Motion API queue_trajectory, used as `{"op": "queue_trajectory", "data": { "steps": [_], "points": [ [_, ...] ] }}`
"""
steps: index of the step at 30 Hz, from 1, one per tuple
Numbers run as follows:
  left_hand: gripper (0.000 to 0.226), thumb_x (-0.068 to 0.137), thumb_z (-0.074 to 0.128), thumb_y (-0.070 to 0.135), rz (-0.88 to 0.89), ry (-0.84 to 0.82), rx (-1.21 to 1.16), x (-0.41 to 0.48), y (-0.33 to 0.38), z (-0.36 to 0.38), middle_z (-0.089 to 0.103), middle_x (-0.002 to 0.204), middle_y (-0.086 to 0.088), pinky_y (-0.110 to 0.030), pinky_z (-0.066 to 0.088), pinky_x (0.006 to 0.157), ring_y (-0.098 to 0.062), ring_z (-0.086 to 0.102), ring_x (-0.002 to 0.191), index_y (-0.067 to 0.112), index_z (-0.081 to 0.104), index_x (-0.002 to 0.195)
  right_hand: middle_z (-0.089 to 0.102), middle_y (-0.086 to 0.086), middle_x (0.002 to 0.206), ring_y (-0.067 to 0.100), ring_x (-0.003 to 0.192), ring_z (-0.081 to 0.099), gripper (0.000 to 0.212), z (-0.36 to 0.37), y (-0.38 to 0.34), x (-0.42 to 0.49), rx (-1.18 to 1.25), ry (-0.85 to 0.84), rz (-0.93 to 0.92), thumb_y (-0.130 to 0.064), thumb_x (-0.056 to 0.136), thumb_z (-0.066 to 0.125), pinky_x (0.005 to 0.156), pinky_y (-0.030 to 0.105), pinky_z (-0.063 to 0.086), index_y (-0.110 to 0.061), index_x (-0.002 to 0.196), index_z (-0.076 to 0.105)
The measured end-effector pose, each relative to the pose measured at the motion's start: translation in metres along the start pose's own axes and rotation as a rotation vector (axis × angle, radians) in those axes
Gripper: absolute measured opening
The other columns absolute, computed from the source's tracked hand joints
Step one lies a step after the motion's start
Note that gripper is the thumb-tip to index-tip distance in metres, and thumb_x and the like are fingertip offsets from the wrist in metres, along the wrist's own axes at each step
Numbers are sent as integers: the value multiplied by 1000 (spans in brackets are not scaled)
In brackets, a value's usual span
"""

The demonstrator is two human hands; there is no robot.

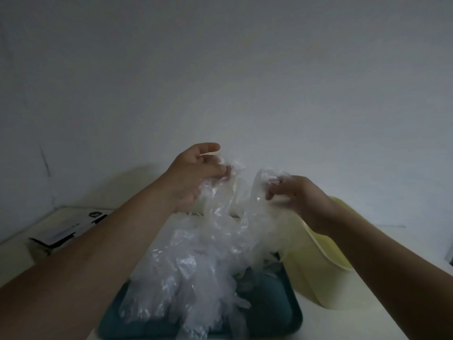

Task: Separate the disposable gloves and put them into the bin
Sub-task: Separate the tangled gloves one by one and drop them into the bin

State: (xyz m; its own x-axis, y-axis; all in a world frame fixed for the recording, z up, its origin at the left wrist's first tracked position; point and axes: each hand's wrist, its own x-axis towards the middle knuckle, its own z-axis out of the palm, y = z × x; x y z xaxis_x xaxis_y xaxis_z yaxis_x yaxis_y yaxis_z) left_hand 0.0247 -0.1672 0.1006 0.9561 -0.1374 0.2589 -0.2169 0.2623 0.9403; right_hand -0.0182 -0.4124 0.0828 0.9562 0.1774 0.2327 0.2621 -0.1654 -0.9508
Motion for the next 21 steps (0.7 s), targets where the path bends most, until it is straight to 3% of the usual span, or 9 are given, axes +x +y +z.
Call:
{"op": "queue_trajectory", "data": {
  "steps": [3, 5, 6, 8, 10, 12, 15, 17, 21],
  "points": [
    [53, 83, 70, -16, -1, -99, -110, -3, 2, 1, 74, 109, -10, -29, 61, 84, -26, 77, 95, 11, 65, 129, 66, 18, 111, 44, 119, 57, 33, 0, -5, 3, 131, -117, 33, -25, 61, 74, 110, 57, 45, 0, 81, 66],
    [51, 80, 71, -12, 3, -160, -133, -4, -2, 3, 76, 108, -11, -25, 60, 82, -20, 76, 92, 6, 66, 128, 65, 23, 126, 42, 126, 57, 43, 2, -5, 6, 195, -177, 49, -25, 58, 78, 113, 56, 44, 6, 87, 67],
    [47, 80, 70, -10, 4, -174, -130, -6, -4, 5, 76, 105, -11, -23, 60, 79, -19, 76, 89, 3, 67, 125, 69, 16, 118, 35, 117, 62, 31, 4, -7, 6, 229, -173, 48, -21, 60, 75, 107, 48, 49, 1, 82, 70],
    [29, 85, 67, -10, 9, -181, -134, -8, -7, 5, 77, 93, -10, -22, 59, 72, -17, 75, 80, 1, 68, 112, 62, 3, 93, 24, 97, 55, 2, 5, -11, 5, 277, -131, 36, -14, 67, 66, 92, 39, 44, -13, 69, 66],
    [15, 85, 67, -6, -35, -192, -202, -9, -8, 4, 76, 90, -11, -32, 62, 74, -21, 76, 81, 7, 65, 92, 51, -1, 83, 19, 86, 48, 18, 1, -12, 3, 305, -132, 38, -9, 77, 59, 91, 42, 36, -18, 62, 61],
    [20, 88, 68, -7, -101, -218, -180, -11, -10, 3, 75, 95, -13, -41, 64, 75, -26, 76, 84, 13, 65, 84, 53, -6, 76, 11, 75, 52, 28, -1, -11, 3, 291, -155, 21, -5, 82, 54, 90, 38, 37, -19, 59, 62],
    [21, 88, 72, -9, -103, -194, -5, -15, -16, 7, 73, 89, -11, -36, 63, 67, -23, 73, 72, 8, 68, 100, 57, -5, 77, 13, 74, 55, 9, 5, -12, 5, 192, -169, -49, -9, 72, 60, 77, 30, 42, -14, 66, 64],
    [24, 84, 75, -11, -83, -160, 37, -16, -17, 12, 74, 81, -8, -32, 61, 60, -20, 72, 63, 4, 69, 101, 52, 0, 71, 17, 67, 50, 15, 8, -12, 8, 141, -192, -66, -8, 74, 59, 70, 30, 42, -15, 61, 60],
    [24, 74, 84, -2, -54, -114, 201, -15, -14, 10, 72, 68, -4, -26, 54, 48, -15, 68, 51, 6, 69, 90, 54, 17, 79, 33, 72, 50, 21, 7, -8, 12, 185, -201, -22, -12, 77, 68, 77, 43, 46, 6, 76, 58]
  ]
}}
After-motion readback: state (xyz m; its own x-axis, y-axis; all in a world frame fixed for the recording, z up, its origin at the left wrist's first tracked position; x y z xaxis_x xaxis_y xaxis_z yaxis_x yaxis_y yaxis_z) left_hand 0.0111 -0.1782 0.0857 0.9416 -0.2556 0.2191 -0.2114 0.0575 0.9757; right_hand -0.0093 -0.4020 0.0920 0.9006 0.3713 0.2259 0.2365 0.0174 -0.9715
